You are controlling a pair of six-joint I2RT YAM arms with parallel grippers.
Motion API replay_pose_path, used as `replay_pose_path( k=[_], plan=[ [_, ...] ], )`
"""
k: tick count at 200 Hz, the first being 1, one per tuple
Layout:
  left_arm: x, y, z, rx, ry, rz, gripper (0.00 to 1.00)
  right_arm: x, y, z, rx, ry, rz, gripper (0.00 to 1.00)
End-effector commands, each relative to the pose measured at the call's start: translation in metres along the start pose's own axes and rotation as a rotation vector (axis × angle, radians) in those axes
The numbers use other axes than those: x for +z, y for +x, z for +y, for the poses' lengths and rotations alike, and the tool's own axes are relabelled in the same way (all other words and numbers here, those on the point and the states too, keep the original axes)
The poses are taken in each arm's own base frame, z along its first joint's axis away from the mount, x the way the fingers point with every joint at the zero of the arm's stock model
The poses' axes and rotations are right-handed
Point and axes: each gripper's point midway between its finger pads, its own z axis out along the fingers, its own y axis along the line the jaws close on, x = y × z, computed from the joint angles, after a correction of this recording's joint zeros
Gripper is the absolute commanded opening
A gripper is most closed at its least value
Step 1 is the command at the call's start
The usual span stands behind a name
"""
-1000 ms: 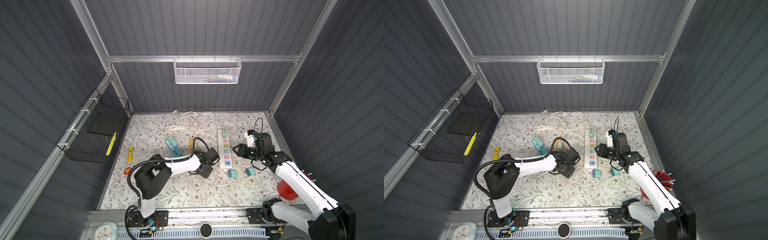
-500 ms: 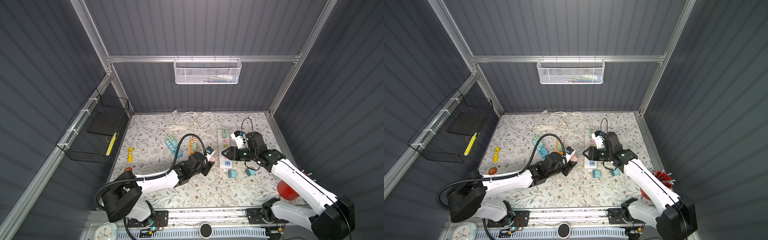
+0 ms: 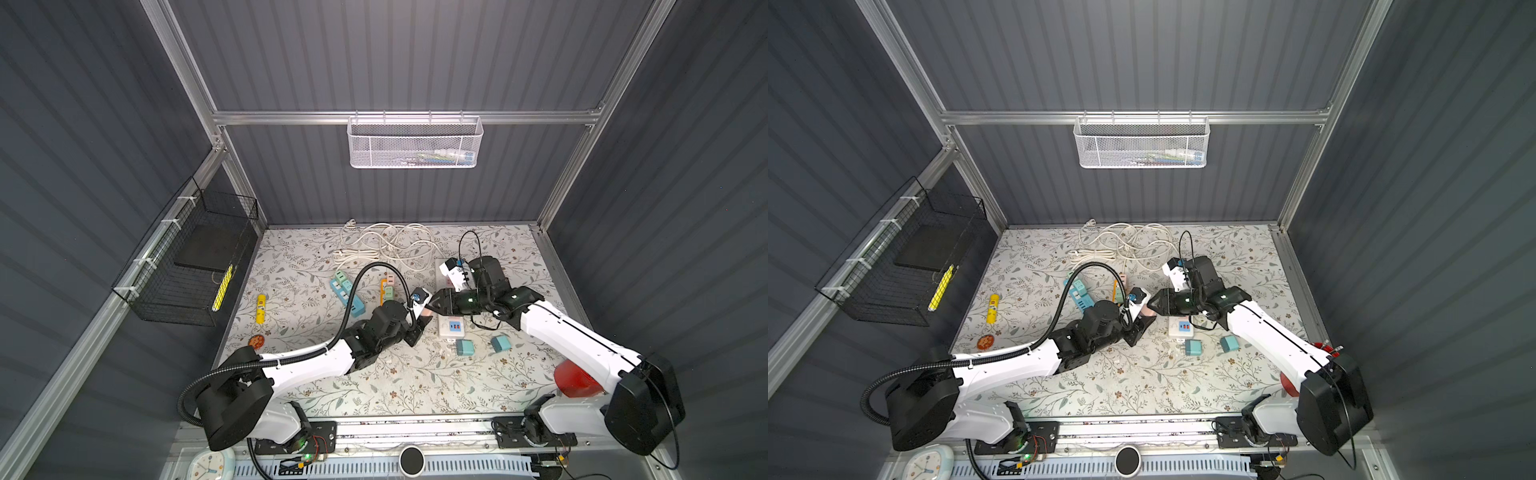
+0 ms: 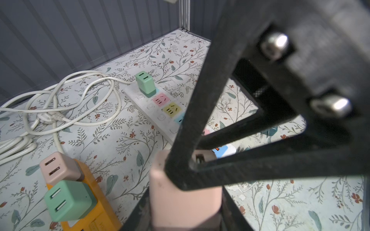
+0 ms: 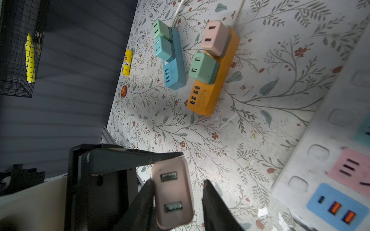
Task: Insert the plug
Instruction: 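Bring the pink adapter to the right gripper and grasp it with the right gripper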
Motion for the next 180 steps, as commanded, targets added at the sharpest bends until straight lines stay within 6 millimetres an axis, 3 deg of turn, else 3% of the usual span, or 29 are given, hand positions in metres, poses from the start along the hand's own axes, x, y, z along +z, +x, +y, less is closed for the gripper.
replay_pose_path(
  k=[1, 71, 120, 180],
  plan=[
    [-0.005, -0.016, -0.003, 0.020, 0.015, -0.056, 0.21, 0.004, 0.000, 0.006, -0.021, -0.017, 0.018, 0.39],
    [-0.002, -0.013, -0.002, 0.022, 0.009, -0.049, 0.25, 0.012, 0.009, 0.003, -0.025, -0.013, 0.061, 0.29],
    [-0.002, -0.013, -0.002, 0.027, 0.007, -0.047, 0.30, 0.012, 0.010, 0.006, -0.042, -0.019, 0.078, 0.28],
    [-0.008, -0.010, 0.011, 0.023, -0.067, -0.042, 0.71, 0.003, -0.005, 0.001, -0.083, 0.050, -0.011, 0.21]
  ],
)
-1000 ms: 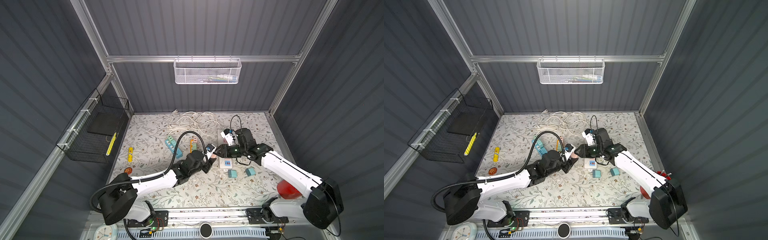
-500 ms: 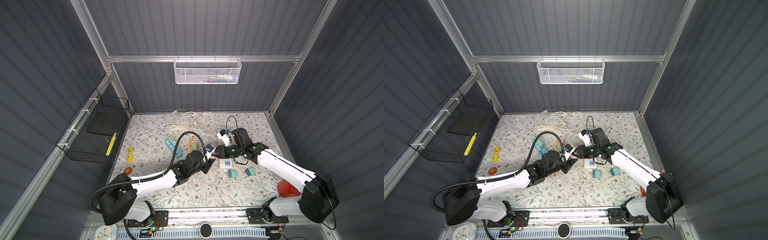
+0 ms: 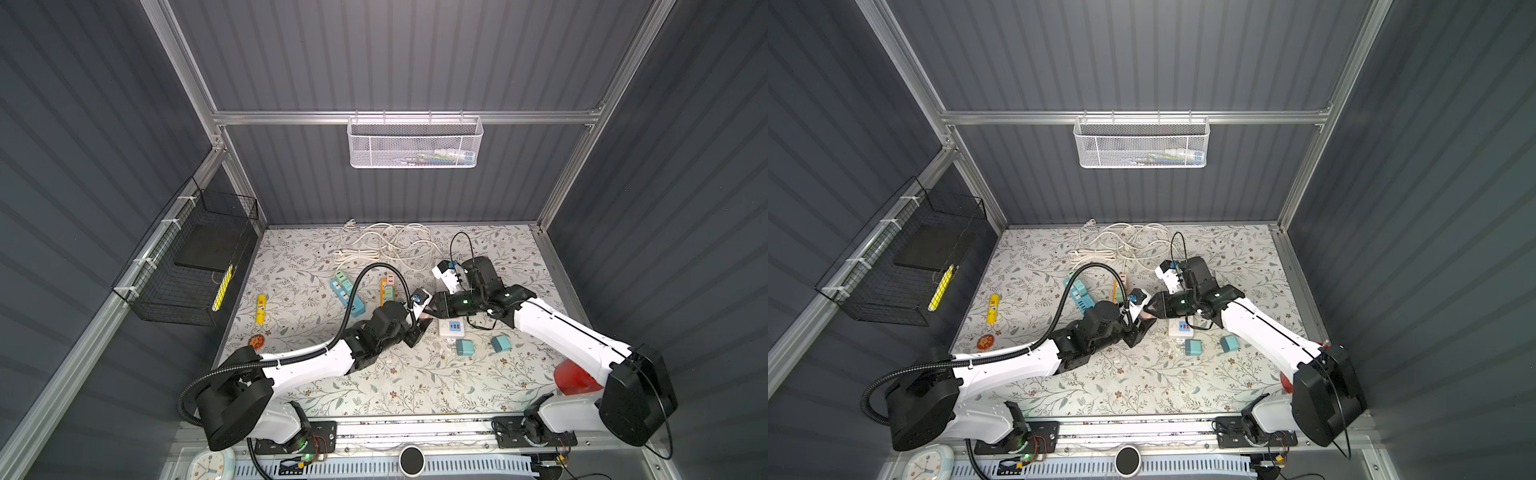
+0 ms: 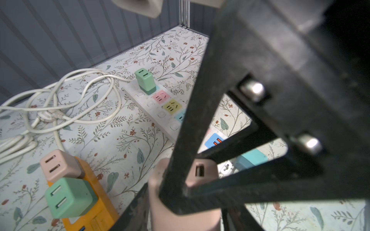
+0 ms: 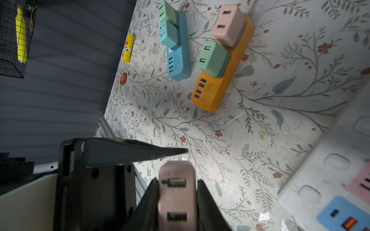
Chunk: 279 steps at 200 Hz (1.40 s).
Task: Insert the plug
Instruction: 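Bring the pink adapter to the right gripper and grasp it with the right gripper, then carry the pink adapter over the white strip with the right gripper while the left withdraws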
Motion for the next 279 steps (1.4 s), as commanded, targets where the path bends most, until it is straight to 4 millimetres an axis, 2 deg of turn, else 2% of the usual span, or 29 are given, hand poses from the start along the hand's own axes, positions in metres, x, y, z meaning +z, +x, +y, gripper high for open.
replay_pose_path(
  k=[1, 25, 67, 95, 121, 168, 199, 229, 253, 268, 279],
  plan=[
    [-0.008, -0.012, 0.009, 0.007, -0.052, -0.048, 0.71, -0.009, -0.012, -0.002, -0.019, 0.058, -0.055, 0.21],
    [-0.020, -0.016, 0.016, -0.008, -0.086, -0.064, 0.77, -0.015, -0.024, -0.018, -0.046, 0.171, -0.111, 0.21],
    [-0.053, -0.018, 0.036, -0.063, -0.179, -0.111, 0.80, -0.036, -0.059, -0.078, -0.077, 0.535, -0.294, 0.20],
    [-0.059, -0.005, 0.039, -0.083, -0.196, -0.084, 0.81, -0.051, -0.085, -0.110, -0.067, 0.681, -0.392, 0.20],
    [-0.065, -0.005, 0.042, -0.102, -0.206, -0.102, 0.81, -0.060, -0.104, -0.142, -0.059, 0.789, -0.435, 0.19],
    [-0.071, -0.002, 0.045, -0.137, -0.221, -0.117, 0.80, -0.040, -0.123, -0.171, -0.032, 0.786, -0.378, 0.19],
    [-0.073, 0.007, 0.047, -0.213, -0.224, -0.126, 0.80, -0.026, -0.122, -0.180, -0.008, 0.774, -0.362, 0.19],
    [-0.079, 0.022, 0.060, -0.330, -0.300, -0.134, 0.81, -0.014, -0.119, -0.185, 0.010, 0.763, -0.348, 0.19],
    [-0.085, 0.038, 0.071, -0.410, -0.362, -0.126, 0.88, -0.008, -0.120, -0.186, 0.005, 0.760, -0.352, 0.19],
    [-0.090, 0.045, 0.077, -0.450, -0.402, -0.113, 1.00, -0.006, -0.120, -0.186, 0.004, 0.761, -0.355, 0.19],
    [-0.094, 0.048, 0.078, -0.463, -0.410, -0.115, 1.00, -0.005, -0.120, -0.187, 0.008, 0.754, -0.362, 0.19]
  ],
)
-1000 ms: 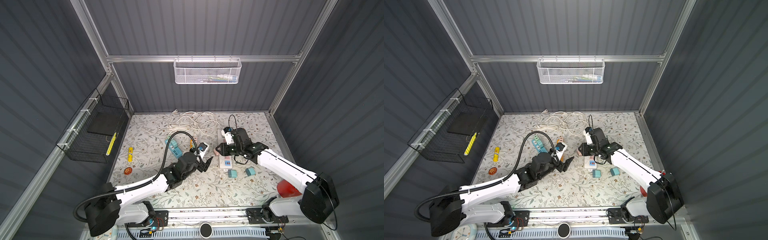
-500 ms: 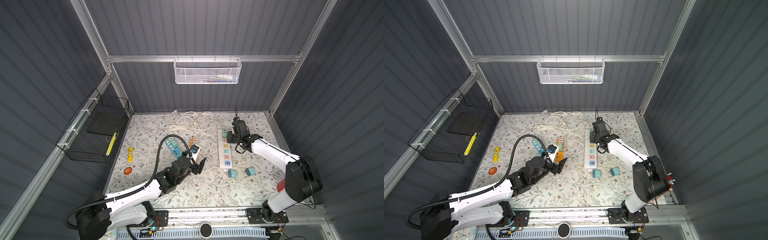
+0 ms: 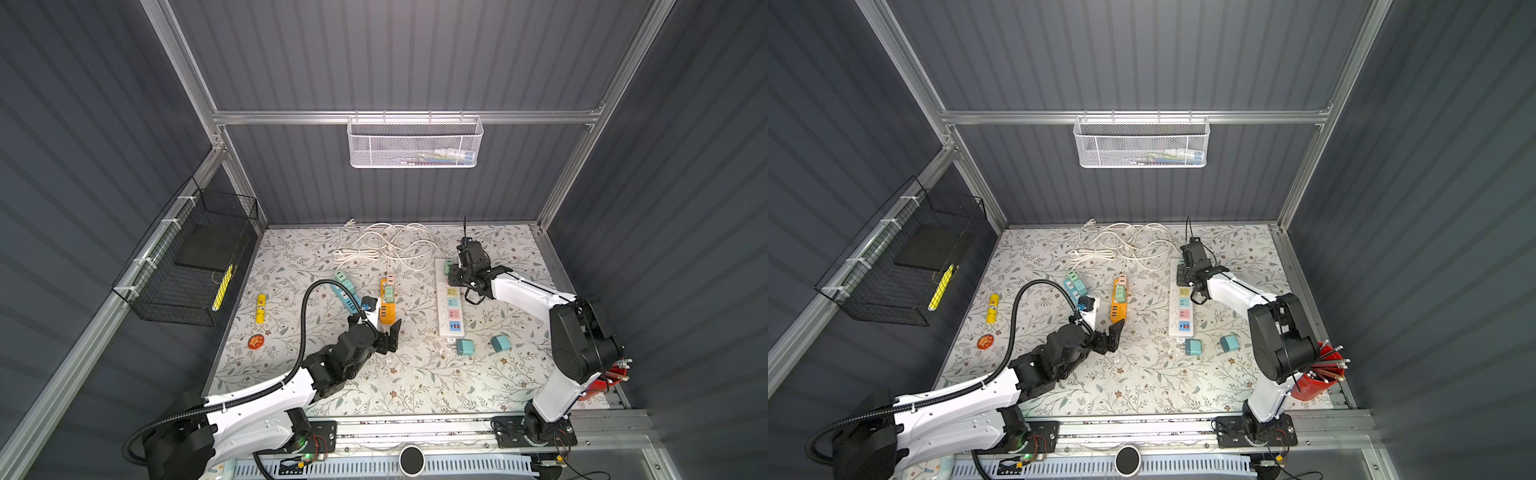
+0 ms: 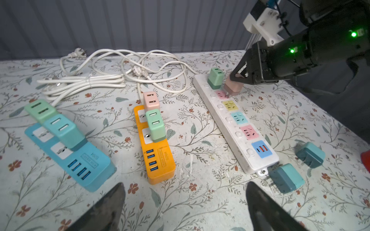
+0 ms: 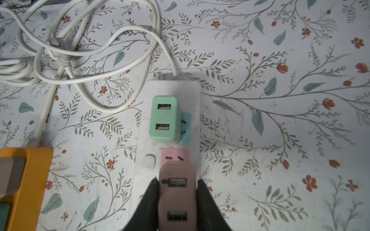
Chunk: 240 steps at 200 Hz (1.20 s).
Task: Insert the plug
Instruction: 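Carry the pink adapter over the white strip with the right gripper while the left withdraws, then lower the pink adapter into the socket beside the green adapter with the right gripper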
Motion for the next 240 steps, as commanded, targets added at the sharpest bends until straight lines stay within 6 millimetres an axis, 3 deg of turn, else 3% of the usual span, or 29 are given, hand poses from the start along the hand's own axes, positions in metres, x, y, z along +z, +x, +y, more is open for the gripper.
replay_pose_path(
  k=[1, 43, 109, 174, 240],
  plan=[
    [-0.007, -0.001, 0.016, -0.099, -0.072, -0.021, 1.00, -0.001, -0.018, 0.009, 0.022, -0.028, -0.058, 0.19],
    [-0.010, -0.003, 0.015, -0.058, -0.058, -0.017, 1.00, 0.005, -0.019, 0.014, 0.031, -0.025, -0.060, 0.18],
    [-0.006, -0.006, 0.008, -0.009, -0.036, -0.012, 1.00, 0.013, 0.004, 0.017, 0.020, -0.008, -0.015, 0.18],
    [-0.005, -0.005, 0.004, -0.005, -0.012, -0.015, 1.00, 0.016, 0.008, -0.002, -0.021, 0.077, -0.011, 0.18],
    [-0.002, -0.003, 0.001, -0.004, -0.005, -0.009, 1.00, 0.023, 0.015, 0.010, -0.029, 0.020, 0.018, 0.19]
  ],
)
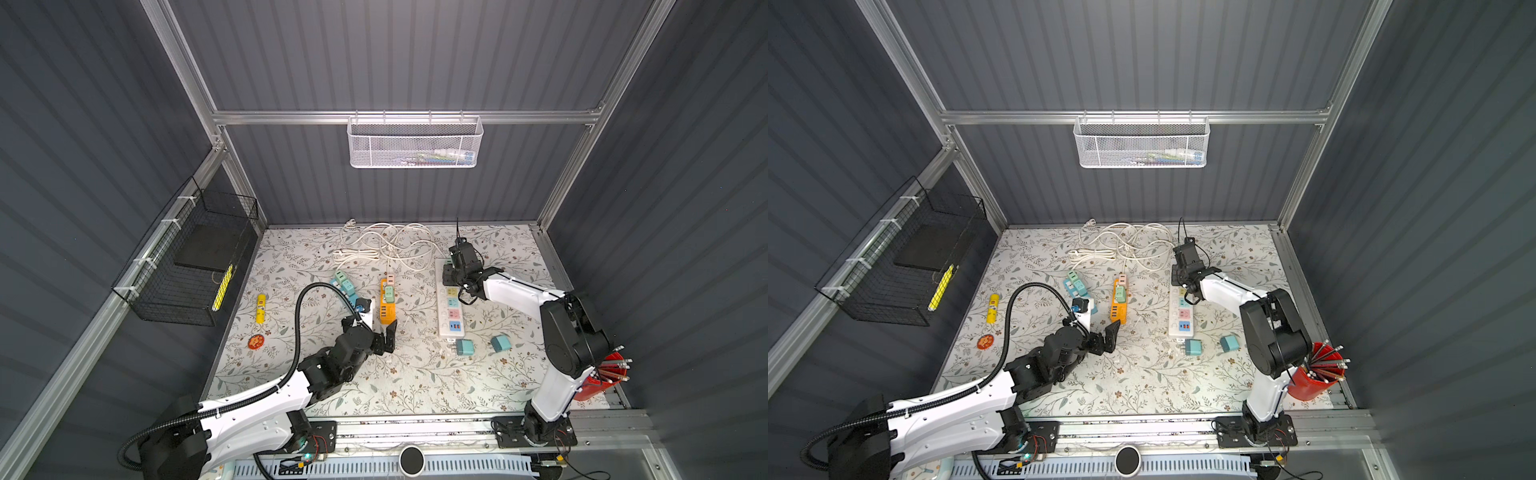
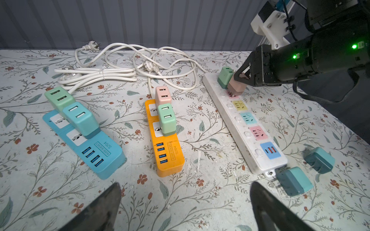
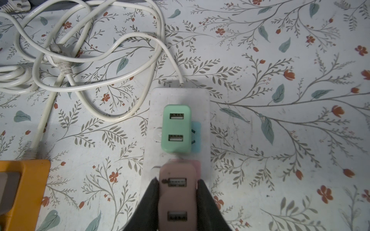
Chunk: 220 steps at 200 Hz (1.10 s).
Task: Insert the plug
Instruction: 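Lower the pink adapter into the socket beside the green adapter with the right gripper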
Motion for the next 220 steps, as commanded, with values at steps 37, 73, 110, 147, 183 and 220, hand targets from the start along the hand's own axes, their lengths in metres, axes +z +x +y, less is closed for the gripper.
replay_pose_path(
  k=[37, 73, 110, 147, 183, 220],
  plan=[
    [0.003, -0.007, -0.008, 0.013, 0.025, -0.015, 1.00, 0.018, 0.021, 0.002, -0.027, -0.006, 0.056, 0.19],
    [0.004, -0.006, -0.009, 0.013, 0.029, -0.013, 1.00, 0.014, 0.024, -0.001, -0.023, 0.018, 0.024, 0.18],
    [0.008, -0.005, -0.012, 0.022, 0.035, -0.007, 1.00, 0.006, 0.026, -0.001, -0.026, 0.019, -0.003, 0.17],
    [0.009, -0.006, -0.014, 0.014, 0.043, -0.012, 1.00, 0.008, 0.036, -0.003, -0.036, 0.033, -0.002, 0.17],
    [0.005, -0.006, -0.011, 0.011, 0.039, -0.012, 1.00, -0.002, 0.035, -0.007, -0.039, 0.062, -0.053, 0.16],
    [0.002, -0.005, -0.009, 0.016, 0.038, -0.010, 1.00, -0.012, 0.010, 0.000, 0.007, 0.024, -0.145, 0.17]
  ],
)
